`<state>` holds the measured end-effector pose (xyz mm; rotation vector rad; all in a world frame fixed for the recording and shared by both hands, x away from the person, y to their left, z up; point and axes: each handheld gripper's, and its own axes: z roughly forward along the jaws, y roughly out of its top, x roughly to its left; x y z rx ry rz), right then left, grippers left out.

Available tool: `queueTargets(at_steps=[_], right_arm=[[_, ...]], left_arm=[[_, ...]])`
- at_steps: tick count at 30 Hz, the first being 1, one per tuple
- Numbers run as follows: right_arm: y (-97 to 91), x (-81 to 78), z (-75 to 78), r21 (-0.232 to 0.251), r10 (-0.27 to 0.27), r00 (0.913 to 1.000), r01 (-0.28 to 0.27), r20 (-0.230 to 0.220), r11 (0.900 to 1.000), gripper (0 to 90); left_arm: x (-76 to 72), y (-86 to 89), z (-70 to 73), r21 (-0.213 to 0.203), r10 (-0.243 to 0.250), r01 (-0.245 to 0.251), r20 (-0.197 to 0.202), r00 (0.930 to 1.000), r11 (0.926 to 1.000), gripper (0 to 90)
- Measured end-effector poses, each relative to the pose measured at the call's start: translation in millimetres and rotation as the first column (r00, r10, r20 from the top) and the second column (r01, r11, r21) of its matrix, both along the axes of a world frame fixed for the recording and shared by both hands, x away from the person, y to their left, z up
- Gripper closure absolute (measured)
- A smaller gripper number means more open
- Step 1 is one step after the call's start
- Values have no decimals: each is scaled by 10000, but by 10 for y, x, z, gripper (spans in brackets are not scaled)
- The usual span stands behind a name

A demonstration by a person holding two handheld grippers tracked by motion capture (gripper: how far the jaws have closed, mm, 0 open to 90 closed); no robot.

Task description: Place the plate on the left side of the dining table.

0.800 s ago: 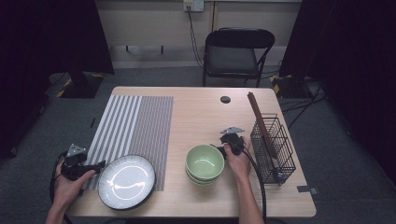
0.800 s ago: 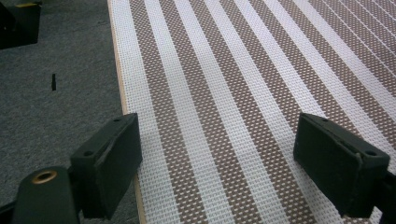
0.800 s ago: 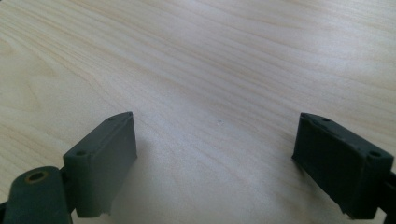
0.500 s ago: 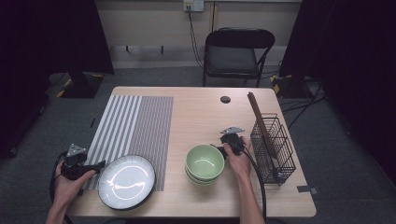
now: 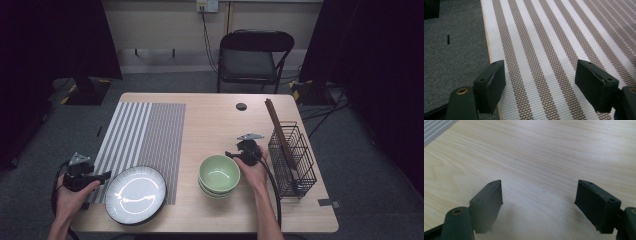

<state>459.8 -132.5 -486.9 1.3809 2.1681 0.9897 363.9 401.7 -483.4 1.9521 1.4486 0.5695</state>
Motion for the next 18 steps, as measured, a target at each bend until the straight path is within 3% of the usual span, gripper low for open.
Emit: queueTargets(at_steps=[4, 8, 13, 18], right_arm=[[25, 2, 66, -152, 81, 10000, -81, -20, 9999, 189], [14, 22, 200, 166, 67, 10000, -68, 67, 9998, 205], [48, 20, 338, 347, 260, 9994, -268, 215, 9990, 205], [155, -45, 592, 751, 562, 9952, -622, 795, 9952, 224]], left_arm=[[-35, -19, 124, -109, -149, 154, 436, 9989, 9998, 244], [-74, -49, 241, -264, -268, 288, 734, 9969, 9992, 250], [-92, -101, 331, -327, -538, 566, 817, 9952, 9979, 256], [-129, -151, 423, -447, -761, 811, 1040, 9917, 9957, 269]])
